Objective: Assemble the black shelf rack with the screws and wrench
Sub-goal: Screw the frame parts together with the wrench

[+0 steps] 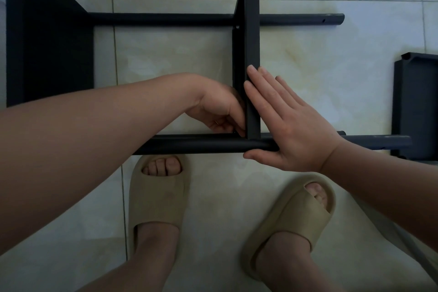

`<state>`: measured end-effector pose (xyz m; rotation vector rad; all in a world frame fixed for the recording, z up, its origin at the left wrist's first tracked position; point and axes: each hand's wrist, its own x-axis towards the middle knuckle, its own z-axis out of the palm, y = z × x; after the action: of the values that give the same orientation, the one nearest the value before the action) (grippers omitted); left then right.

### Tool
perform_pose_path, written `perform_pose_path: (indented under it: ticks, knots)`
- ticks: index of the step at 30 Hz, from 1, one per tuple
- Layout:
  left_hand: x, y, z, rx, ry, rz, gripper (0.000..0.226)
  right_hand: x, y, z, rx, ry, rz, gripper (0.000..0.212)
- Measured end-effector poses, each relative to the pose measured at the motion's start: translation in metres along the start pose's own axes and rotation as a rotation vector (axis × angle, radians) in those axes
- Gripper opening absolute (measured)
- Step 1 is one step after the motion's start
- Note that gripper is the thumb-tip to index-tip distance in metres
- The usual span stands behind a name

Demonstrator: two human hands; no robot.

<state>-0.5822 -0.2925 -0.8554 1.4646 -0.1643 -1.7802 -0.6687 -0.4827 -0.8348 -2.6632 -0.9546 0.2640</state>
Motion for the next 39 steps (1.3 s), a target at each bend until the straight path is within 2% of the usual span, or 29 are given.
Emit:
perform_pose_path:
  ticks: [7,14,19,39]
  knots:
    - [-0.0003,-0.001,-0.001,0.006,0.003,-0.001,0.013,0.0002,-0.0001,-0.0001,0.0,0.003,0.0,0.104]
    - [-0.0018,-0.0015,-0.0078,0.058,0.039,-0.064,0.018,0.0004,-0.0004,0.0,0.0,0.004,-0.002,0.103]
    - [0.0006,-0.0021,-0.003,0.025,0.023,-0.027,0.008,0.0006,0.0001,-0.0002,-0.005,-0.002,0.0,0.103]
    - [-0.0019,-0.0051,-0.0083,0.021,-0.044,-0.037,0.018,0.0002,-0.0004,-0.0008,-0.005,-0.006,0.003,0.104]
